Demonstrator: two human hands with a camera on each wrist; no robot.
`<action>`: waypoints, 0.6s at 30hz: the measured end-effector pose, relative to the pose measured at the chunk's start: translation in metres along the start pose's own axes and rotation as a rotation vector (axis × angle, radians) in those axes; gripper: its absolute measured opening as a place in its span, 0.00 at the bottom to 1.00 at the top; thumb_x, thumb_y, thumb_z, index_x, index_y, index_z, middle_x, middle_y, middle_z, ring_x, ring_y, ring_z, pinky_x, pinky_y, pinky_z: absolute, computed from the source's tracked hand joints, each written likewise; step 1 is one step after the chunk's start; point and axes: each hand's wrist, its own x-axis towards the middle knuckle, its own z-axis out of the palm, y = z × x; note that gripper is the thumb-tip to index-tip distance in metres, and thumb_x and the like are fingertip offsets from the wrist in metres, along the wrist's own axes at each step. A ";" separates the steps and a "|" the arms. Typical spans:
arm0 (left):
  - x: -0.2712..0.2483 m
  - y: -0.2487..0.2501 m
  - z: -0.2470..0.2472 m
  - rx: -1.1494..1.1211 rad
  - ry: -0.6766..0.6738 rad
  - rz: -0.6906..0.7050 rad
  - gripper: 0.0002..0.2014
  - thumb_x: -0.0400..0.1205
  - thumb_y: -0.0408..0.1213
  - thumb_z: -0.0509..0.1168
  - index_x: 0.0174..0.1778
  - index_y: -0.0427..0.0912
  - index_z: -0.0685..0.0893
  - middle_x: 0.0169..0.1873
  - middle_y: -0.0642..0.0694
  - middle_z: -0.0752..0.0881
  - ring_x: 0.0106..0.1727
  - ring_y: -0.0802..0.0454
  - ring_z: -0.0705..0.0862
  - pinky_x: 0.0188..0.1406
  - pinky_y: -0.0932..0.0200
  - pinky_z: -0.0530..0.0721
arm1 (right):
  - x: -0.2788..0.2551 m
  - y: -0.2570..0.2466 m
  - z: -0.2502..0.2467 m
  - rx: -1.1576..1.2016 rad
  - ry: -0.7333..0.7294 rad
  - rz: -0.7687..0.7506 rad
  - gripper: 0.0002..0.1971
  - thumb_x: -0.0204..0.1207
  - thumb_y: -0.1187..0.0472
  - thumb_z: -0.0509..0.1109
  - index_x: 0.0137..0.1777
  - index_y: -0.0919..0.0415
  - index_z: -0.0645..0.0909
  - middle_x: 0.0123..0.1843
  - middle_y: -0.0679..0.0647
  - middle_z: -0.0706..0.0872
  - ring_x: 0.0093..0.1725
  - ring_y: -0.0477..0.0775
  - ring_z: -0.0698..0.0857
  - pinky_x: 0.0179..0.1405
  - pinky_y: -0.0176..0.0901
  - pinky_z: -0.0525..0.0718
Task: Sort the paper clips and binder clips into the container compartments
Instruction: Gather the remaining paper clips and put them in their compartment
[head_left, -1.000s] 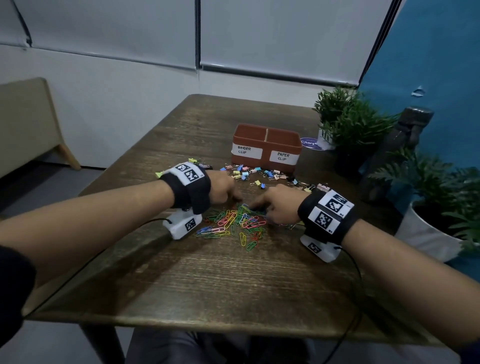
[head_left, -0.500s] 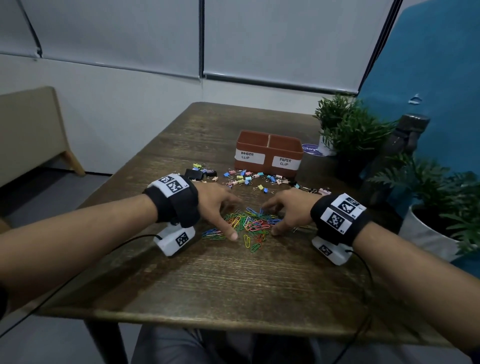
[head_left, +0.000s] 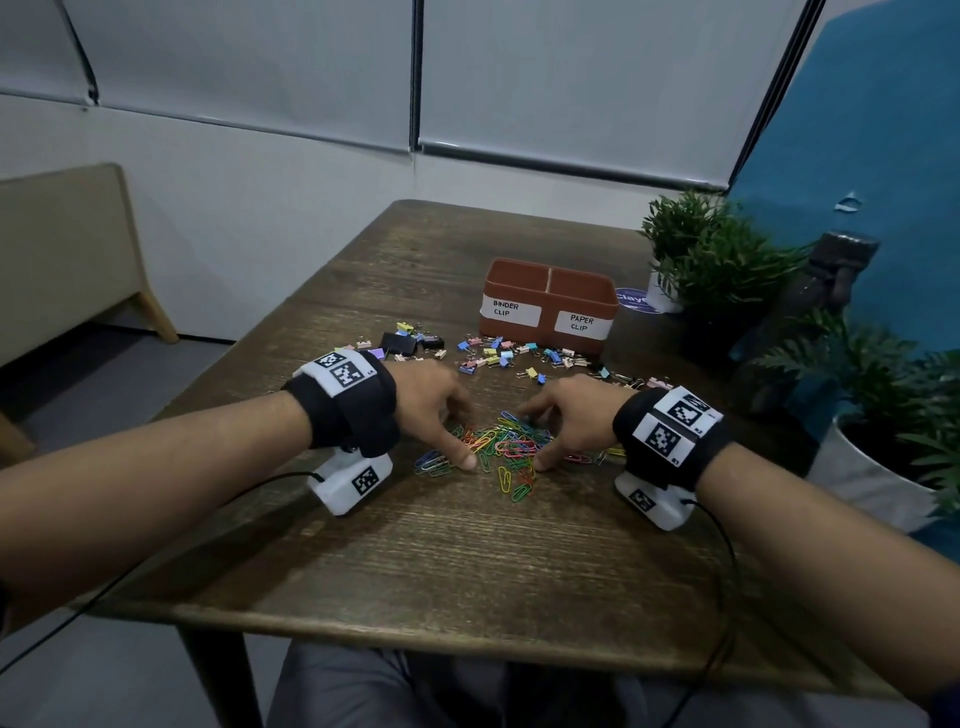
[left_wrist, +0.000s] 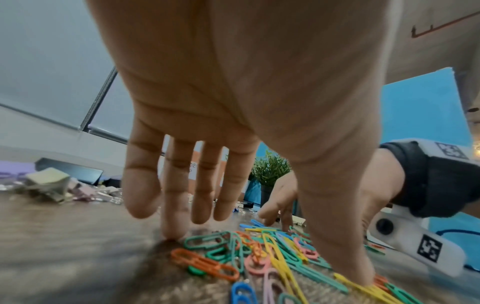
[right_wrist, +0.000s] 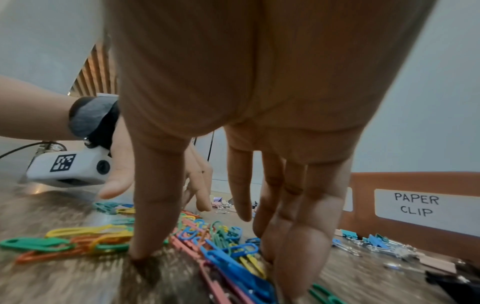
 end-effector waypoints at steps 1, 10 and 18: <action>-0.002 -0.001 -0.001 0.001 -0.006 -0.017 0.44 0.63 0.74 0.71 0.72 0.52 0.79 0.58 0.54 0.84 0.54 0.56 0.82 0.52 0.59 0.83 | 0.002 0.000 0.000 -0.005 -0.001 -0.004 0.40 0.66 0.41 0.82 0.79 0.47 0.74 0.68 0.47 0.84 0.59 0.45 0.82 0.55 0.39 0.79; -0.002 0.008 -0.005 -0.030 -0.107 -0.044 0.34 0.69 0.54 0.79 0.72 0.55 0.80 0.52 0.55 0.85 0.52 0.56 0.82 0.51 0.61 0.77 | 0.010 -0.013 0.005 -0.068 0.089 -0.038 0.14 0.74 0.55 0.79 0.59 0.54 0.87 0.49 0.48 0.86 0.49 0.49 0.84 0.44 0.37 0.77; 0.007 0.010 0.000 -0.085 0.018 -0.044 0.13 0.71 0.46 0.80 0.49 0.49 0.90 0.36 0.54 0.90 0.39 0.55 0.89 0.42 0.57 0.88 | 0.014 -0.011 0.007 -0.127 0.151 -0.018 0.12 0.80 0.62 0.69 0.34 0.51 0.79 0.40 0.50 0.82 0.44 0.55 0.84 0.42 0.49 0.84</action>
